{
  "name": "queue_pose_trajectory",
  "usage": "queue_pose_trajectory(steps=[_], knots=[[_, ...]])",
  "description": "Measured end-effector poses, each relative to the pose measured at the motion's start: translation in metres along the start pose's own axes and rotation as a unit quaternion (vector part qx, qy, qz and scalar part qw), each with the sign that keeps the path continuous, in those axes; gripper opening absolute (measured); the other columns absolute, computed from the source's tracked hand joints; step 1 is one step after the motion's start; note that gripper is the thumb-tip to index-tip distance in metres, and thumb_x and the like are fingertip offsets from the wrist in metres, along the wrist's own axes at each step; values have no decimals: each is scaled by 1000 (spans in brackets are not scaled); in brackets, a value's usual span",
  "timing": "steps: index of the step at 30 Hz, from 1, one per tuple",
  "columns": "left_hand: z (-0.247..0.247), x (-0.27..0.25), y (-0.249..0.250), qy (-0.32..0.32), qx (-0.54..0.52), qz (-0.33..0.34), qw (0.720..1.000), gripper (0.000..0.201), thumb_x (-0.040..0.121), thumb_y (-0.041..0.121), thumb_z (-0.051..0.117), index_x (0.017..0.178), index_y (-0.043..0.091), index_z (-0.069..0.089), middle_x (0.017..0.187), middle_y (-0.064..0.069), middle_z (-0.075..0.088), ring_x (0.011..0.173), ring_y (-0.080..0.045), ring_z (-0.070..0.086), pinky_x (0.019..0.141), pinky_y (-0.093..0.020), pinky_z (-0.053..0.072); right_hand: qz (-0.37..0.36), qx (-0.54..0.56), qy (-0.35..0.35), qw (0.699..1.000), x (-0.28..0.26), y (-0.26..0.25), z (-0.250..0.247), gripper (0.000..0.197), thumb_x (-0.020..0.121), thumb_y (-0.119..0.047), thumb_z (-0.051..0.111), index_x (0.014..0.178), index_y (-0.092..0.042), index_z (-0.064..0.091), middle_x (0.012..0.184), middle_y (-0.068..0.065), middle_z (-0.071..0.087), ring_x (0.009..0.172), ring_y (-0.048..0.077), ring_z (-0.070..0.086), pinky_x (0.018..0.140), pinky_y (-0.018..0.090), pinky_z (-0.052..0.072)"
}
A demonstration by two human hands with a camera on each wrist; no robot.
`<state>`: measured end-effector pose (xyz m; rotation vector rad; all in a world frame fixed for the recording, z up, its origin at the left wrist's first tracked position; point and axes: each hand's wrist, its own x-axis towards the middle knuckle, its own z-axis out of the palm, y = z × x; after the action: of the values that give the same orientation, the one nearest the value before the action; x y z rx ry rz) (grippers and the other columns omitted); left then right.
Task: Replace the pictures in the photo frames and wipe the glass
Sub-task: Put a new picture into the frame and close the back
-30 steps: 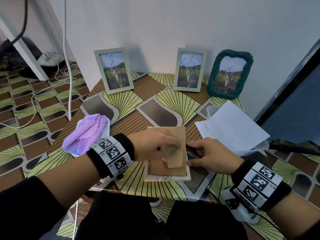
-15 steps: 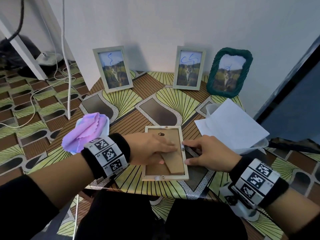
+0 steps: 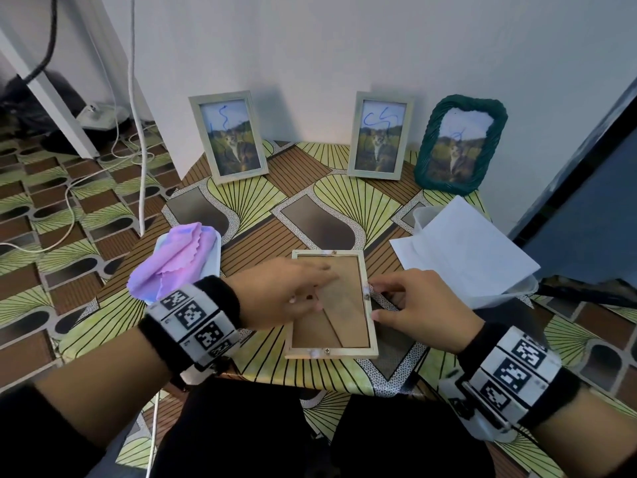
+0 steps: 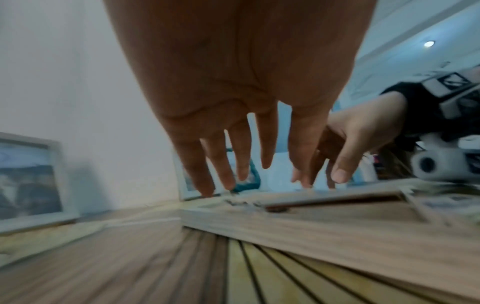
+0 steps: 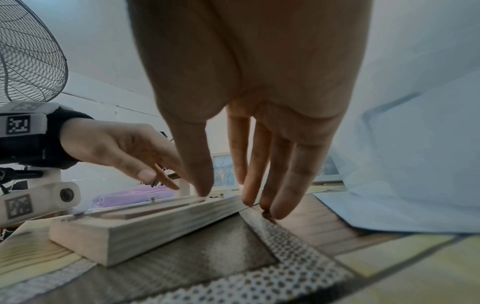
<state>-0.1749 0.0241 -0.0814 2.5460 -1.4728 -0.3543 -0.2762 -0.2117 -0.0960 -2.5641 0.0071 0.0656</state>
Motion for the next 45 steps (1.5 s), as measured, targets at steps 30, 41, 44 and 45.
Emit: queue_pose_trajectory(steps=[30, 41, 44, 45], knots=[[29, -39, -12, 37, -74, -160, 984, 51, 86, 56, 61, 135, 52, 49, 119, 14, 37, 103, -5, 49, 93, -31, 47, 6, -78, -13, 997, 11, -16, 13, 26, 89, -35, 67, 113, -28, 74, 108, -6, 73, 91, 12, 64, 82, 25, 52], [27, -53, 11, 109, -19, -109, 988, 42, 89, 45, 63, 130, 33, 61, 123, 10, 53, 107, -9, 51, 89, -31, 49, -7, -40, 30, 999, 12, -12, 7, 18, 85, -38, 71, 98, -28, 79, 79, -15, 66, 72, 2, 58, 63, 19, 45], [24, -64, 20, 101, -16, -44, 994, 28, 95, 45, 55, 114, 30, 69, 114, 16, 61, 103, -9, 54, 87, -33, 48, -21, -14, 82, 996, 24, -11, 0, 16, 86, -31, 69, 97, -22, 76, 84, -8, 70, 78, 6, 62, 76, 33, 55], [23, -68, 22, 73, -7, -25, 997, 29, 97, 47, 50, 114, 31, 68, 115, 18, 61, 105, -9, 54, 88, -33, 47, -36, -12, 85, 996, 29, -11, -2, 18, 87, -28, 67, 102, -21, 75, 89, -7, 70, 82, 7, 62, 80, 33, 54]])
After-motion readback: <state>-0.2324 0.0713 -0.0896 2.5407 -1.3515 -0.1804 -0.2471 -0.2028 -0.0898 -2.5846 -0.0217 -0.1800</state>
